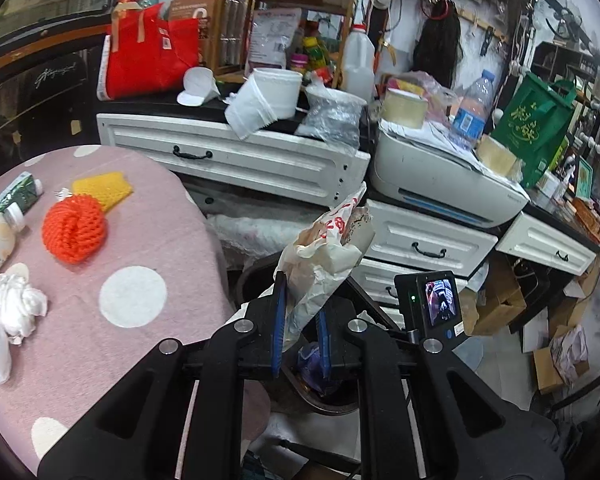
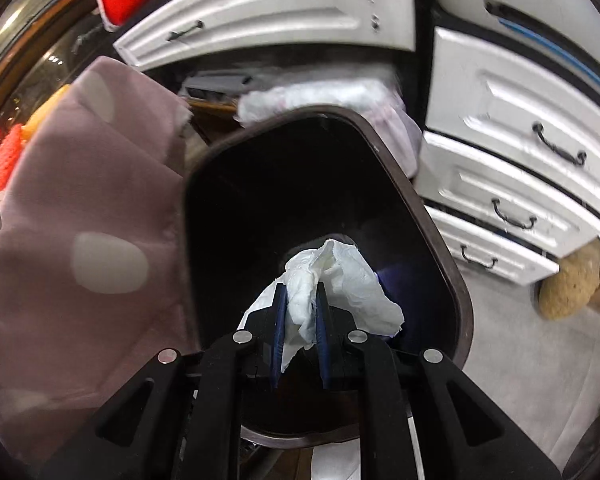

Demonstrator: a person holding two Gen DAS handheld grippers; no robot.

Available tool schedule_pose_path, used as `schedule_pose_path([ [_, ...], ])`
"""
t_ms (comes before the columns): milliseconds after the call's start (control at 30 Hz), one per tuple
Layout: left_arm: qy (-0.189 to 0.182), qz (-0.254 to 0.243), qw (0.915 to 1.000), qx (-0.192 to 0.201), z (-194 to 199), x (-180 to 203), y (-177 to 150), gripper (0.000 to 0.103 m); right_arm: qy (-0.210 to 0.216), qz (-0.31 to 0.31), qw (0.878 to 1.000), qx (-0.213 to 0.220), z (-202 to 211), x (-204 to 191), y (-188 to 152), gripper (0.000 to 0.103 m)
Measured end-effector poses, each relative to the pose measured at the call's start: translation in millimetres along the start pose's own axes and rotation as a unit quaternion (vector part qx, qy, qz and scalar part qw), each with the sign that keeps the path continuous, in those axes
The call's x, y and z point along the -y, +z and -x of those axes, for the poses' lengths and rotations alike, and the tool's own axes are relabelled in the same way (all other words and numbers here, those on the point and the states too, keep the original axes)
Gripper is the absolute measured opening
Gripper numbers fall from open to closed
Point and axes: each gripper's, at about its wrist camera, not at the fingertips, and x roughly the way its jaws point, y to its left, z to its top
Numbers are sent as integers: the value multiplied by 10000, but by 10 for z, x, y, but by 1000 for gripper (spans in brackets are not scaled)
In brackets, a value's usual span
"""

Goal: Collect trash
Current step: 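Carry both items over the bin and open both grippers to drop them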

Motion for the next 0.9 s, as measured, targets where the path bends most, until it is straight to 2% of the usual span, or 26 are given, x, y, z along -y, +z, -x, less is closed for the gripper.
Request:
schedule_pose_path([
  [33,-7,-36,10000,-29,-30,25,-8,14,-14,-37,10000,-22,-12,22,-11,24],
  [67,-17,-98,9999,-73,-80,68,-19,14,-23,-102,9999,-56,-23,59,-26,37],
  [100,-22,-130,9999,-96,-105,89,-21,14,-43,-163,9998,-60,-16,83,-41,44],
  [133,-33,-179,9997,-137,-151,125,-30,14,-55,-195,9998,-39,-7,100,-50,57],
  [167,-51,-209,9996,-176,-191,152,-40,14,-87,-225,9997,29,26,128,-67,63],
  [433,-187,-261,9981,-532,-541,287,-107,14,-396,-319,9974,514,344,308,-69,71],
  [700,-276,-307,9948,-931,-904,405,-184,14,-776,-586,9882,1182,736,450,-73,75],
  [900,-349,-270,9913,-1242,-1148,430,-244,14,-858,-719,9836,1416,879,522,-104,77],
])
